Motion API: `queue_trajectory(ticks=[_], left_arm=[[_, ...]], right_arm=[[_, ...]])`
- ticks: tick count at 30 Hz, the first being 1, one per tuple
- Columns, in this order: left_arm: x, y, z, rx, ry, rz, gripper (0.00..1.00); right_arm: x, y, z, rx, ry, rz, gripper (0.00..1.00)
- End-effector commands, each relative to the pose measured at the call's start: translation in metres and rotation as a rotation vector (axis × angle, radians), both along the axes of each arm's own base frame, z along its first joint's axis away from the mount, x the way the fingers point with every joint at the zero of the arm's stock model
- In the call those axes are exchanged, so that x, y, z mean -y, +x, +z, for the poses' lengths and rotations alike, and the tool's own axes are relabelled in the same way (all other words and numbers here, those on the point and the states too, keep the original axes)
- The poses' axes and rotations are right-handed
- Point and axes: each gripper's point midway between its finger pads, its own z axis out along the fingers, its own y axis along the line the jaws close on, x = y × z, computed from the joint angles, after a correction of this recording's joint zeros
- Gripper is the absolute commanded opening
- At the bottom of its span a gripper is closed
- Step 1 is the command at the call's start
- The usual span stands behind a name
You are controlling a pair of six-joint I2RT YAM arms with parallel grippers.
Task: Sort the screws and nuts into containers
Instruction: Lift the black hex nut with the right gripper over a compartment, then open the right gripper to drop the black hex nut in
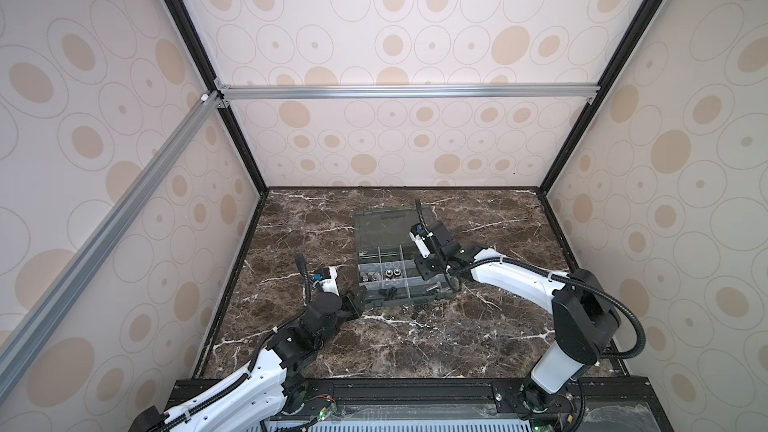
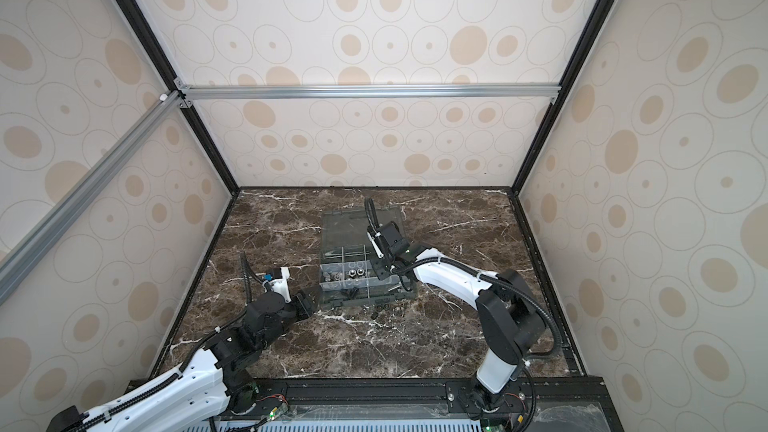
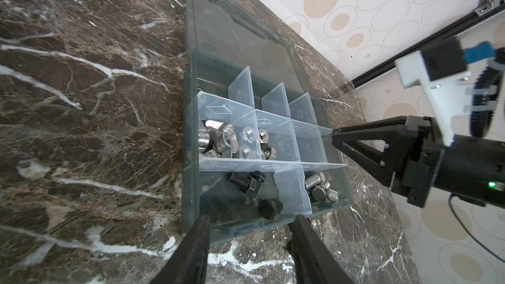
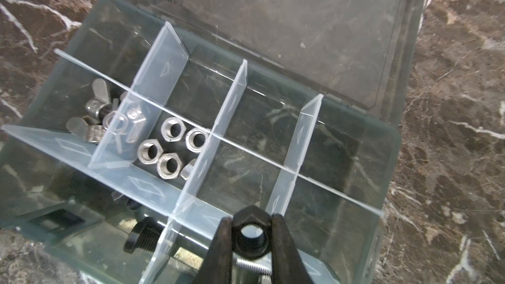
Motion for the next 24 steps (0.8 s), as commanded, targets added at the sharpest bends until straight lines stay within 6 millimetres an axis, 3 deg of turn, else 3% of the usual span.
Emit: queue_trajectory(ticks=[1, 3, 6, 9, 15, 20, 24], left_arm=[[0.003, 0.004, 0.009, 0.017, -0.028, 0.003, 0.49], [0.004, 0.005, 0.008, 0.014, -0.027, -0.002, 0.49], [0.005, 0.006, 0.008, 0.014, -0.025, -0.006, 0.49], [0.008, 0.007, 0.009, 0.018, -0.018, -0.015, 0.50], [0.015, 0.010, 0.012, 0.015, 0.004, -0.042, 0.50], [0.019, 0.013, 0.015, 0.025, 0.000, -0.054, 0.50], [0.024, 0.015, 0.020, 0.041, -0.010, -0.068, 0.50]], right_arm=[[-0.008, 0.007, 0.004, 0.003, 0.028, -0.005, 0.17], [-0.009, 0.008, 0.002, -0.004, 0.030, -0.008, 0.20], [-0.009, 0.008, 0.003, -0.007, 0.035, -0.013, 0.37], [-0.008, 0.008, 0.007, -0.006, 0.034, -0.020, 0.46], [-0.007, 0.004, 0.019, -0.003, 0.058, -0.021, 0.48], [0.003, -0.019, 0.019, -0.041, 0.122, -0.053, 0.48], [0.023, -0.034, 0.029, -0.013, 0.125, -0.081, 0.49]])
